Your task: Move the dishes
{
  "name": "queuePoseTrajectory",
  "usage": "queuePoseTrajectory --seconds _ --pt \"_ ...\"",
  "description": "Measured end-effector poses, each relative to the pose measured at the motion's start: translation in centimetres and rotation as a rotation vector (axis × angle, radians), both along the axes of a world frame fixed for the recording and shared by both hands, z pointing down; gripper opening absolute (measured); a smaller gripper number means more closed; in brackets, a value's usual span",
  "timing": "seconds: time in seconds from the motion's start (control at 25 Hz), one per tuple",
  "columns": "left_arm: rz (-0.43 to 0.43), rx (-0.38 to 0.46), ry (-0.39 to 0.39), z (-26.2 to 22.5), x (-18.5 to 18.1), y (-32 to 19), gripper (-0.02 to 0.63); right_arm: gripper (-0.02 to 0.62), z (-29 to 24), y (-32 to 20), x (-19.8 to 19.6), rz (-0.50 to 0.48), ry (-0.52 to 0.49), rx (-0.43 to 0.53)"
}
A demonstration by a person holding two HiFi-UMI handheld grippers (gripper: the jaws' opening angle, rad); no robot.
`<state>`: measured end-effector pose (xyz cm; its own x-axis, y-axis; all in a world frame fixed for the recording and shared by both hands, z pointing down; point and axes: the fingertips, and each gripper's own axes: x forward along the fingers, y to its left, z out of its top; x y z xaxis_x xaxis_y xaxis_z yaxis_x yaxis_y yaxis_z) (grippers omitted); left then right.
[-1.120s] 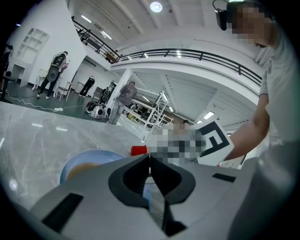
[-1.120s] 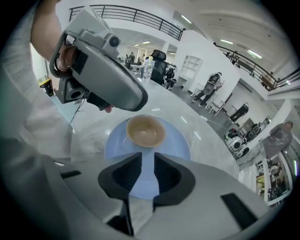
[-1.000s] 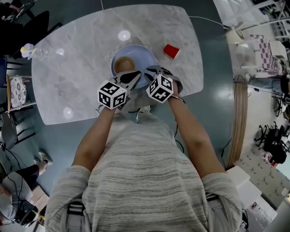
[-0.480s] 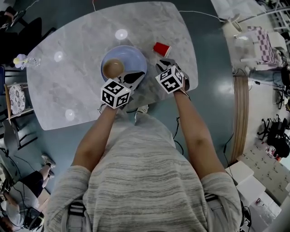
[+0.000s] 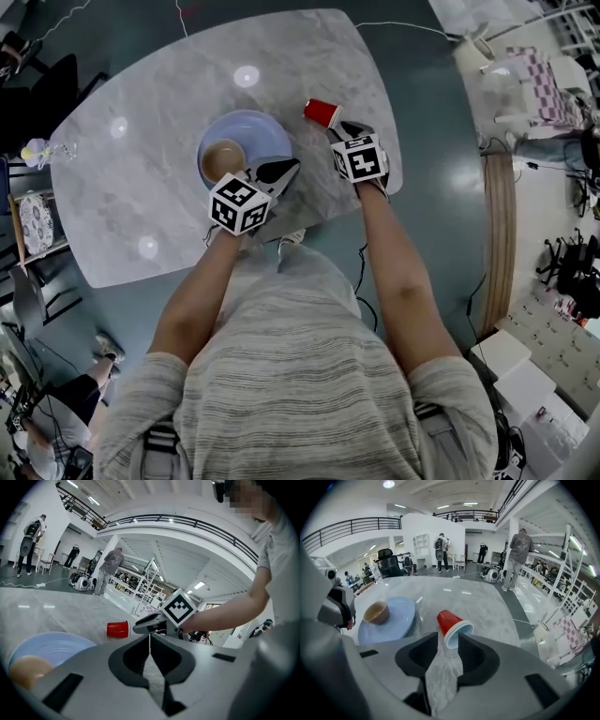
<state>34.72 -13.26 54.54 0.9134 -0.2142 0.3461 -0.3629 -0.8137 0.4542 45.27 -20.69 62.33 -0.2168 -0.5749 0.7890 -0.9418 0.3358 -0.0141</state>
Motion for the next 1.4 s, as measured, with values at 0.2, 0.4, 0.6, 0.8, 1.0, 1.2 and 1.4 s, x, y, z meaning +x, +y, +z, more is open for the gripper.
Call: queuePoseTrajectory --seconds 0.2,0.4,0.6,0.8,1.0,1.2,1.4 --pt "0.009 -0.009 0.001 0.1 0.7 0.0 0.021 0.152 1.2 -0.7 0.4 0.026 -0.026 -0.042" --pt "0.010 -0.011 0.008 -0.2 0.8 -0.5 0.021 0.152 2.2 -1.3 0.2 0.041 -0.043 -0.077" --pt "0.019 -0.002 -0.003 -0.1 0.8 -0.4 0.021 0.147 2.7 -1.6 0.1 0.059 -0.081 -0.088" --pt "0.018 0.006 -0.007 0.0 0.3 -0.8 0.021 0.095 2.9 -2.0 -0.2 0.050 -0.057 -0.091" --pt "0.014 0.010 -0.005 0.1 0.1 -0.9 0.021 0.069 2.9 -2.0 -0.5 0.029 -0.038 -0.089" --pt "0.006 0.015 0.004 -0.2 0.0 -1.1 0.021 0.055 2.3 -2.1 -1.0 -0.039 0.008 -0.072" --pt "-0.005 0.019 0.011 -0.4 -0.4 -1.4 0.021 0.049 1.6 -2.1 -2.2 -0.161 0.121 -0.064"
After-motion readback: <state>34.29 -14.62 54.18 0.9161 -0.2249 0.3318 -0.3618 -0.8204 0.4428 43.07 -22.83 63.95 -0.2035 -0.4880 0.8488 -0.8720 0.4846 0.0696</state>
